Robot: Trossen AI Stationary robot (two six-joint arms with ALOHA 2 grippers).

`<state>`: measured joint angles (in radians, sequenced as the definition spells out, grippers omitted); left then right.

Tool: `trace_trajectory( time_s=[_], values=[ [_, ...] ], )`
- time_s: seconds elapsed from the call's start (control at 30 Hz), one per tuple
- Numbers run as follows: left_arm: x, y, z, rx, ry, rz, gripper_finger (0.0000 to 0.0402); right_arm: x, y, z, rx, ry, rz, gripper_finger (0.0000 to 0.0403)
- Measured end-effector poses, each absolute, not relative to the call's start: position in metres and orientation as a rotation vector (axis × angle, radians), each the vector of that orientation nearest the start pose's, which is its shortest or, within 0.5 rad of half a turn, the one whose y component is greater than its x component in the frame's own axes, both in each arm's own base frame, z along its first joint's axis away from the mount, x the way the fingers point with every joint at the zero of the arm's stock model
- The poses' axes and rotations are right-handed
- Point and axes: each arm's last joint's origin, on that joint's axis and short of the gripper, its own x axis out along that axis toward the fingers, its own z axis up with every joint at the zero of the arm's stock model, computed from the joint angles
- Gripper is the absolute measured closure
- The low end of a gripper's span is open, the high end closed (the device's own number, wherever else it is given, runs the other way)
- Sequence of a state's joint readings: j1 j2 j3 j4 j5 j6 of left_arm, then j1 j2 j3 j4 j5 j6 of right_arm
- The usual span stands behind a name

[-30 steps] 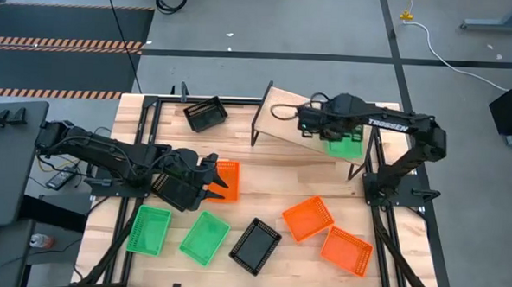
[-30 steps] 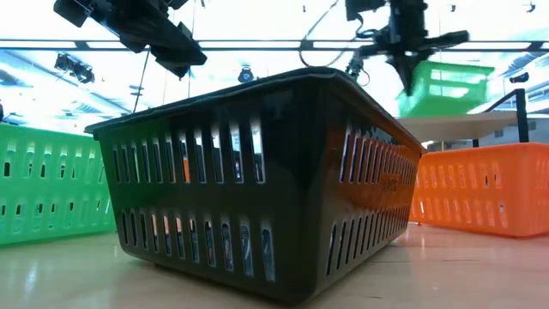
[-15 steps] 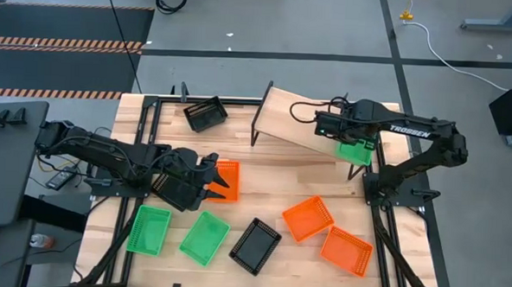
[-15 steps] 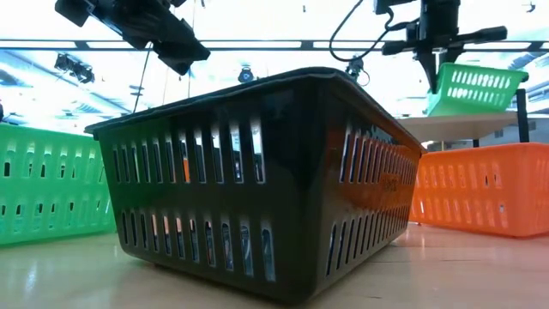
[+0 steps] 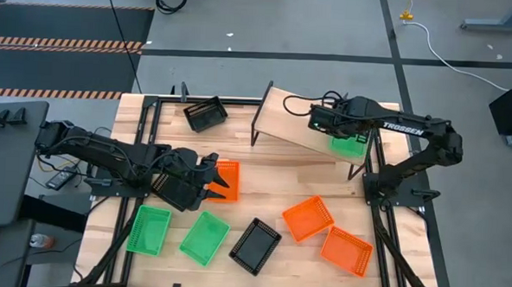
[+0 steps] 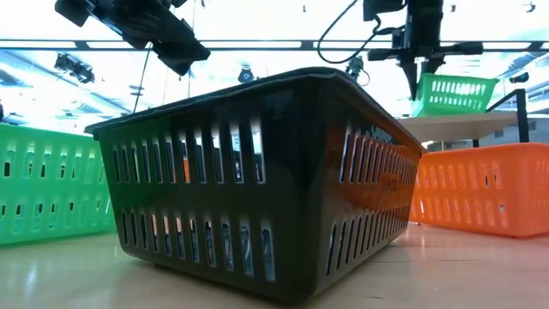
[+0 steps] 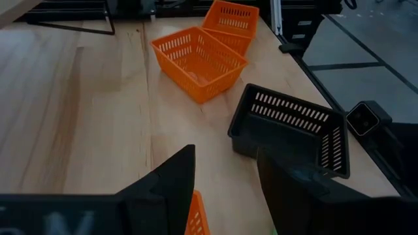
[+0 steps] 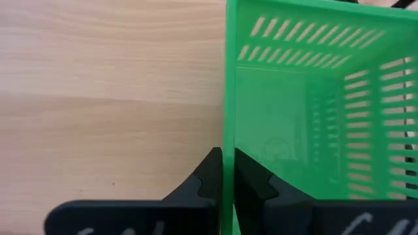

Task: Stack baskets on shelf by color
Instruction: Put the top green bin on the shelf, then put the top orange bin on the shelf

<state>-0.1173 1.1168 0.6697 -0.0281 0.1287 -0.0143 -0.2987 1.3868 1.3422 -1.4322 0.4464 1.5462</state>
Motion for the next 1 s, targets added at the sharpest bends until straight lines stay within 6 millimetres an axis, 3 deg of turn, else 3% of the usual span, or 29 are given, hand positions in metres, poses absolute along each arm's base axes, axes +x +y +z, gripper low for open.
trace_trajectory(
  time_s=[0.27, 0.73, 1.0],
  values=[
    [0.233, -0.031, 0.241, -0.017, 0.522, -0.237, 0.023, 0.205, -0.08, 0.317, 1.088, 0.749, -1.676, 0.0357],
    [0.232, -0.031, 0.24, -0.018, 0.533, -0.237, 0.023, 0.206, -0.082, 0.319, 1.028, 0.688, -1.679, 0.0223],
    [0.232, -0.031, 0.24, -0.016, 0.536, -0.237, 0.023, 0.21, -0.08, 0.338, 0.963, 0.751, -1.525, 0.019]
  ],
)
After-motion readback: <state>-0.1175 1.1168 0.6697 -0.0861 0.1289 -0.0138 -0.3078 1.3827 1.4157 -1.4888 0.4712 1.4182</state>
